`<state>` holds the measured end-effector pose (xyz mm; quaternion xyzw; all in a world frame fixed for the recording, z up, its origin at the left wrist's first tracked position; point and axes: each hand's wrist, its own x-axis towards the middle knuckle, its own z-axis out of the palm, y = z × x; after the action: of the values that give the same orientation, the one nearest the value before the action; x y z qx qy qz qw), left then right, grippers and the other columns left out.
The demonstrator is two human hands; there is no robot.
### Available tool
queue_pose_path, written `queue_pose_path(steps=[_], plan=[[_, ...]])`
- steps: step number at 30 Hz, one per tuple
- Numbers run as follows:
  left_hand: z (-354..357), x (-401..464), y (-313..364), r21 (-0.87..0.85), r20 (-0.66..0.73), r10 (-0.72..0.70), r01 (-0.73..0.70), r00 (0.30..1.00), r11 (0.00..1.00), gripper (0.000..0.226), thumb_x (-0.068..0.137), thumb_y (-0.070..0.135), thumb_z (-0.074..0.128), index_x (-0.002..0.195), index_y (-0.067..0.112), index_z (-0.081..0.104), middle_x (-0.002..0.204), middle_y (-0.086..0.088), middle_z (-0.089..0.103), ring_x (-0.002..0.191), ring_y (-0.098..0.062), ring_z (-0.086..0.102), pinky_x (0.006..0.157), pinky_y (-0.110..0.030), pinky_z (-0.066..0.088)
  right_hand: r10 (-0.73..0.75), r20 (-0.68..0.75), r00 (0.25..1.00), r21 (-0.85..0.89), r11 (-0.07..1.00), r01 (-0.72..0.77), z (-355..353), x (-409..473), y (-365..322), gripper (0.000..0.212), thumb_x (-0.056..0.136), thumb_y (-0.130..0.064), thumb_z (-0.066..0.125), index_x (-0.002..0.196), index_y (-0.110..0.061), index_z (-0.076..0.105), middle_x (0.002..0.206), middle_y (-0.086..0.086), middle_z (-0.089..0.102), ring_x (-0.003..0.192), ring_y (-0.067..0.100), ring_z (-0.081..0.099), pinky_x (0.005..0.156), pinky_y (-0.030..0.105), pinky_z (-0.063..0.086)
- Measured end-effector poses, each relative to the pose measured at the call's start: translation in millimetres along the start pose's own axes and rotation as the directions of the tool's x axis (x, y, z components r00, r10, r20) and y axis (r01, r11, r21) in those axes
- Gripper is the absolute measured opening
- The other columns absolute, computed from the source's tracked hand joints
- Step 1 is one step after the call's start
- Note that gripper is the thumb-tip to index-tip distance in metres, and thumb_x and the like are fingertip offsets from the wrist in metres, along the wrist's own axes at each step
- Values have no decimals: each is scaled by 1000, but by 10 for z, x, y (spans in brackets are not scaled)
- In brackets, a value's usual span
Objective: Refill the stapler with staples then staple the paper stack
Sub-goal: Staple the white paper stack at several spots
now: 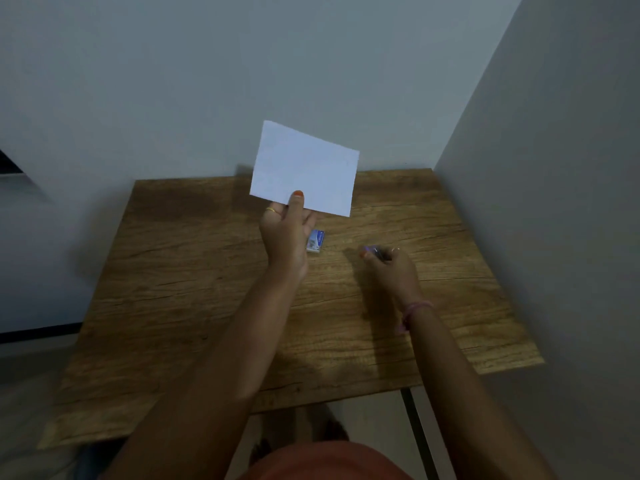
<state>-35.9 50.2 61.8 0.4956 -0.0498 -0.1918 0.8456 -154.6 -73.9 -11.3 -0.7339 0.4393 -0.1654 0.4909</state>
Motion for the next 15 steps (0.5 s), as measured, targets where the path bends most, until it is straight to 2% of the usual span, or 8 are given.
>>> queue_pose_path(steps=[1,3,5,7,11,12,14,15], plan=[[-22,7,-1,14,19,2,-3,1000,1000,13,94,10,57,101,19,63,109,-1,71,103,-17,69,80,-28,58,-12,-26,1000,-162,987,7,36,14,71,35,87,-36,65,112,-12,65,107,5,67,88,10,60,76,27,49],[-64,9,-3,45,48,-5,3,999,999,15,94,10,57,106,16,62,113,-5,70,106,-19,68,83,-32,58,-56,-71,996,-385,923,24,84,35,170,41,87,-41,62,119,-15,62,118,7,62,104,18,58,86,35,49],[-99,6,-1,85,67,-14,8,998,996,17,95,9,57,110,13,61,115,-5,69,107,-21,67,84,-35,58,-94,-84,992,-525,851,36,118,31,200,46,87,-46,59,123,-18,59,122,7,56,113,23,52,90,40,47],[-130,2,17,146,101,-21,6,995,989,23,95,9,55,118,9,59,118,-7,68,106,-20,67,84,-37,58,-96,-75,993,-591,806,34,147,2,207,51,87,-50,58,127,-17,55,125,7,51,116,24,46,89,40,44],[-190,17,89,267,213,-57,-2,975,964,32,97,9,51,129,5,52,123,-9,65,109,-21,65,88,-42,56,-60,6,998,-617,785,51,93,36,136,60,84,-49,63,131,-13,51,132,11,48,120,26,45,96,40,45],[-205,22,116,299,234,-69,-4,970,954,31,98,10,51,129,5,52,124,-9,65,111,-21,65,90,-43,55,-39,20,999,-587,808,43,51,67,78,62,82,-46,66,131,-10,51,134,12,48,119,27,48,97,41,45],[-231,47,175,332,278,-100,2,955,943,31,98,9,50,129,5,52,125,-8,65,109,-18,65,88,-38,56,-34,-20,999,-378,926,24,-67,112,-99,54,84,-37,66,128,-8,55,131,10,55,104,20,58,84,35,51],[-246,62,201,335,307,-120,10,944,942,30,98,9,49,128,5,53,123,-7,66,107,-17,66,86,-34,57,-49,-48,998,-229,973,37,-142,113,-211,44,87,-33,62,123,-9,59,122,8,61,94,17,61,76,30,50]])
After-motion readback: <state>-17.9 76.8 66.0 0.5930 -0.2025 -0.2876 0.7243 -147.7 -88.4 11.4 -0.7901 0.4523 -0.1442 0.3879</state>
